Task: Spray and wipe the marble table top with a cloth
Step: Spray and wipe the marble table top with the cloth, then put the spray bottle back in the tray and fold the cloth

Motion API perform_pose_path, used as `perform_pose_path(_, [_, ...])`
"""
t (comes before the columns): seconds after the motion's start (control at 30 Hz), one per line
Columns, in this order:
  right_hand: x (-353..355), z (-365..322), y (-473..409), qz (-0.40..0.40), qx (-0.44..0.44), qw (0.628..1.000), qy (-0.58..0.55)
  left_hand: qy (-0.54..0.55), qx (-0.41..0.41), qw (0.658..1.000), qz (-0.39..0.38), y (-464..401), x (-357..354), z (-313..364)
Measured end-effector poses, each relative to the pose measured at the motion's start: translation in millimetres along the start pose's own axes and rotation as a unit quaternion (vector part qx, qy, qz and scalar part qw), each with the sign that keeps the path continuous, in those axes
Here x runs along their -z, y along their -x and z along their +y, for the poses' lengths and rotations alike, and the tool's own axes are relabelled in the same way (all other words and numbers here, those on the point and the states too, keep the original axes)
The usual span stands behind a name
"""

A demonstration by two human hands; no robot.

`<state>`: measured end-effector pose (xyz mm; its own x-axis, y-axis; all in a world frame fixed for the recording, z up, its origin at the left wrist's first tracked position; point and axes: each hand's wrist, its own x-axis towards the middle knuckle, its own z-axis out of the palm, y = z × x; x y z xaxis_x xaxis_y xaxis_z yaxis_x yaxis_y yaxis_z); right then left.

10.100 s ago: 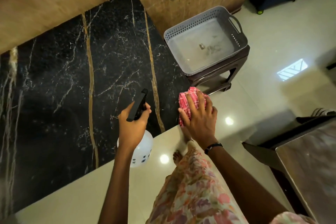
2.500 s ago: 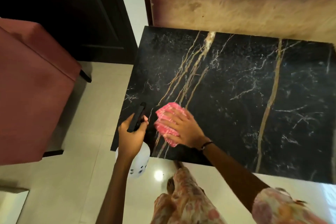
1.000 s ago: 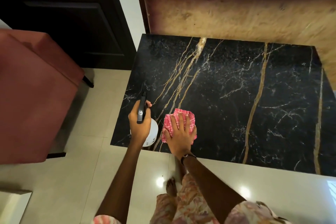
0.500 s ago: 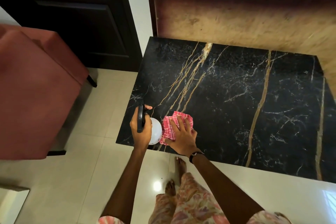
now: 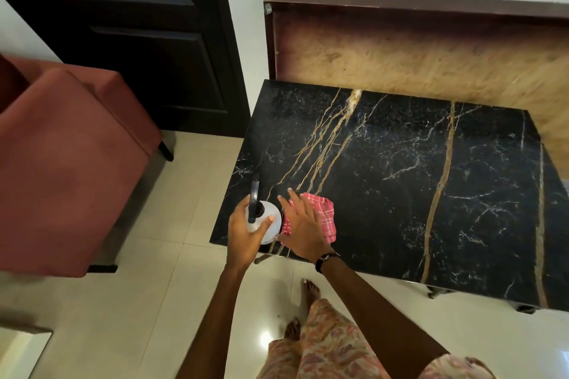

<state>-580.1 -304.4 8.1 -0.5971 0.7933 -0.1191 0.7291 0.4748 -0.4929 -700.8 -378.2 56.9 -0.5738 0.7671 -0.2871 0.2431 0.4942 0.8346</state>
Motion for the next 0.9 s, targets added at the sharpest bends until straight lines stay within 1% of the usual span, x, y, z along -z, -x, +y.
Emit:
perform_pose_path(0.03, [-2.5, -5.1, -0.8, -0.007, 0.028, 0.999, -0.046, -0.006, 0.005, 1.000, 0.001, 2.8, 0.0, -6.2])
perform_pose_path(0.07, [-4.3, -12.0, -0.1, -0.034, 0.038, 0.994, -0.094, -0.006, 0.006, 1.000, 0.002, 6.2, 0.8, -10.4])
perform_pose_path(0.13, [-9.3, -24.0, 1.9, -0.079, 0.022, 0.983, -0.163, 0.000, 0.002, 1.000, 0.000, 10.7, 2.2, -12.9])
perform_pose_path(0.17, [-12.1, -27.5, 1.8, -0.080, 0.006, 0.980, -0.180, 0.005, 0.002, 1.000, -0.003, 11.3, 2.5, -11.9])
perform_pose_path(0.27, [-15.3, -34.5, 2.5, -0.064, -0.034, 0.981, -0.179, 0.003, 0.012, 1.000, -0.007, 8.3, 0.5, -4.8])
perform_pose_path(0.47, [-4.4, -37.4, 8.8, -0.064, -0.029, 0.978, -0.196, -0.002, 0.016, 1.000, 0.011, 6.8, -4.1, -15.0])
perform_pose_path(0.7, [21.6, -15.1, 25.4, -0.031, -0.032, 0.967, -0.252, -0.031, -0.040, 0.999, 0.005, 24.6, -17.4, 16.2])
perform_pose_path(0.9, [71.4, 35.9, 57.5, 0.023, -0.059, 0.959, -0.278, -0.023, -0.088, 0.996, -0.011, 60.9, -71.9, 69.1])
